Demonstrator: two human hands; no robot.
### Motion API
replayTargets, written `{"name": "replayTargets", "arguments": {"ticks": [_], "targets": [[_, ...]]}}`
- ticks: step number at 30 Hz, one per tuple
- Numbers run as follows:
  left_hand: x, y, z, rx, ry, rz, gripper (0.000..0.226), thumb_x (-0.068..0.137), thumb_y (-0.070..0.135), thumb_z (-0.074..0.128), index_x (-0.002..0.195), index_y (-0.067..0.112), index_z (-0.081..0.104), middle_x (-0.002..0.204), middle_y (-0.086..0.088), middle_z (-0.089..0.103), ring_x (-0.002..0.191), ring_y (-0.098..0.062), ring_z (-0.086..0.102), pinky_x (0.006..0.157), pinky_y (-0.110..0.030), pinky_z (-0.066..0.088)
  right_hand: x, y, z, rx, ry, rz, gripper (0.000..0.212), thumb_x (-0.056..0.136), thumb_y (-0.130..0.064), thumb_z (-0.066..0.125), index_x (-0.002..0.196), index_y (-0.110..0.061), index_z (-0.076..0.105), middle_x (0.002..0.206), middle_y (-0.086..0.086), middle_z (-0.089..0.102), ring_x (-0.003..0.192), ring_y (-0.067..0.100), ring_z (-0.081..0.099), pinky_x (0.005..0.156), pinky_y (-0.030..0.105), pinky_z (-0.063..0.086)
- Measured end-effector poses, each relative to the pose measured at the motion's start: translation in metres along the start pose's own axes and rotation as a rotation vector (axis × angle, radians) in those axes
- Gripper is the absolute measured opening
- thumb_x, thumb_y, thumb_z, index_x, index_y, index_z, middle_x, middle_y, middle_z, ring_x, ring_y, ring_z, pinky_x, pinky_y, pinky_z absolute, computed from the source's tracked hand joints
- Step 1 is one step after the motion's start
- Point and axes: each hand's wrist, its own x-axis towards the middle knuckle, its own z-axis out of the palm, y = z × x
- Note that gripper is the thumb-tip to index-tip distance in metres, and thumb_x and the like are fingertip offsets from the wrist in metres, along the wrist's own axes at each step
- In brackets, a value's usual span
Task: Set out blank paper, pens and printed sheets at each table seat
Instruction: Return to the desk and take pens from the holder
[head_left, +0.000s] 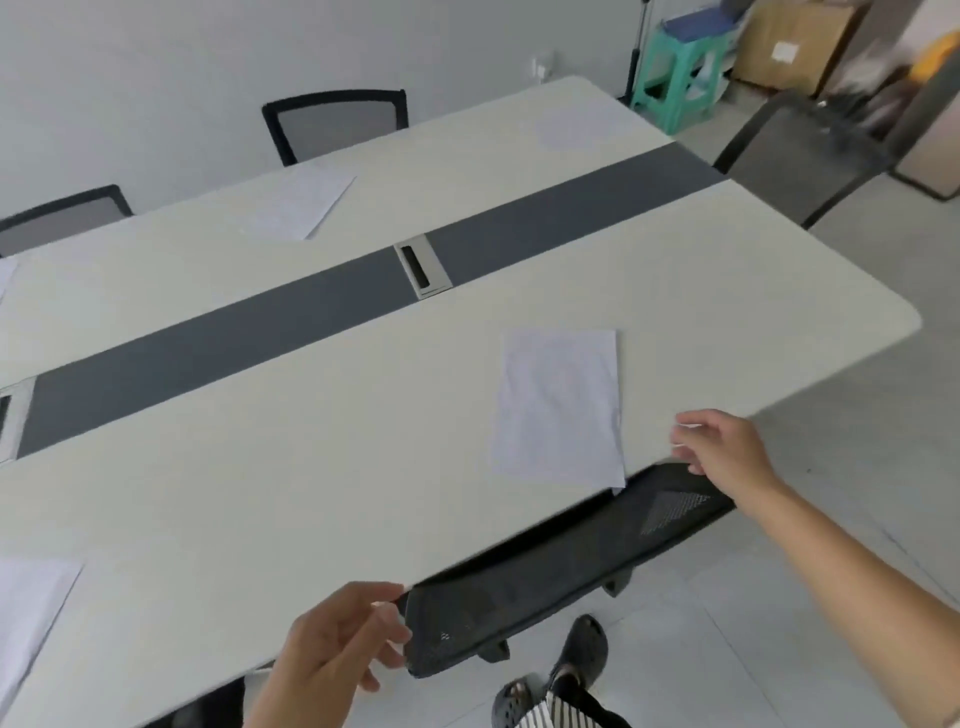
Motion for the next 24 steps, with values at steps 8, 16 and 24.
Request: {"name": "replayTargets", "arguments": {"ticks": [8,16,24], "targets": [[0.020,0.029,0.074,0.119,-0.355,0.137,0.017,0.093,0.005,0.055,0.098,0.011,0.070,0.080,-0.014,0.074,0.069,-0.029,0.069,0.057,-0.038,0.051,-0.196,0.064,-0.087,0.192,0.161,0.063,0.008,0.092,-0.012,0.063,0.091,-0.013,0.072,0.079,0.005,0.076,0.071,0.017,0.071,0.064,0.031,0.050],[0.025,0.085,0.186,0.242,-0.581,0.222,0.019,0.092,0.001,0.054,0.098,0.009,0.070,0.079,-0.015,0.074,0.068,-0.030,0.069,0.055,-0.034,0.051,-0.263,0.139,-0.147,0.447,0.440,0.223,0.014,0.088,0.004,0.063,0.089,-0.005,0.073,0.074,0.011,0.076,0.062,0.019,0.072,0.058,0.035,0.050],[0.037,0.165,0.363,0.291,-0.703,0.295,0.019,0.092,-0.001,0.053,0.099,0.006,0.069,0.077,-0.018,0.073,0.065,-0.030,0.069,0.050,-0.031,0.052,-0.211,0.182,-0.273,0.553,0.546,0.227,0.013,0.088,0.003,0.063,0.090,-0.005,0.073,0.075,0.012,0.076,0.064,0.021,0.071,0.056,0.033,0.049]]}}
